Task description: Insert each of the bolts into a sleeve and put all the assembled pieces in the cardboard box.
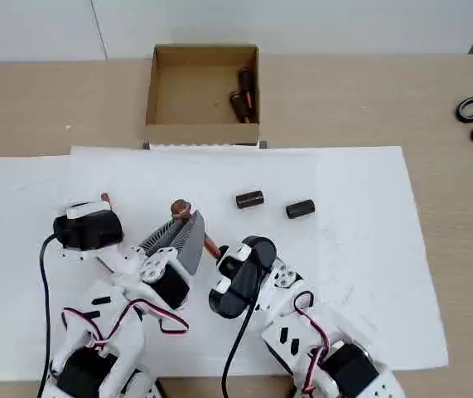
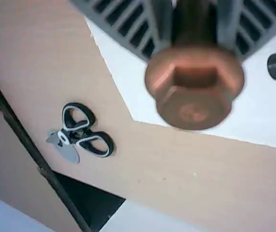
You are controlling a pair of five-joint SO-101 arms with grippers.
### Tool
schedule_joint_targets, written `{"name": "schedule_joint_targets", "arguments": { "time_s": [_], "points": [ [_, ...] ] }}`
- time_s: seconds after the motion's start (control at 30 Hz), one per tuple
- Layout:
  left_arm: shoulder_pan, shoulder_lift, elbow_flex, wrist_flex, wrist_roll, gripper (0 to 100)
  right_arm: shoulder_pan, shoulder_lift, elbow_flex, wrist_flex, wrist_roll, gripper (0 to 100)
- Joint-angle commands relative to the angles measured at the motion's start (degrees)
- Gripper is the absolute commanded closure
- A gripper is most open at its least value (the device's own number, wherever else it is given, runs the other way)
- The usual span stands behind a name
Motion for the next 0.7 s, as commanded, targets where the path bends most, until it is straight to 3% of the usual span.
{"name": "schedule_joint_targets", "arguments": {
  "time_s": [0.0,0.47,0.67],
  "points": [
    [0.3,-0.1,0.7,-4.9,0.1,99,-0.4,-0.5,-0.6,-1.7,0.4,99.5],
    [0.5,-0.1,2.4,-5.5,0.0,99,-0.3,-0.5,-0.7,-1.7,0.4,99.5],
    [4.6,-0.1,1.1,-3.5,0.0,99,-0.1,-0.5,-0.6,-1.7,0.4,99.5]
  ]
}}
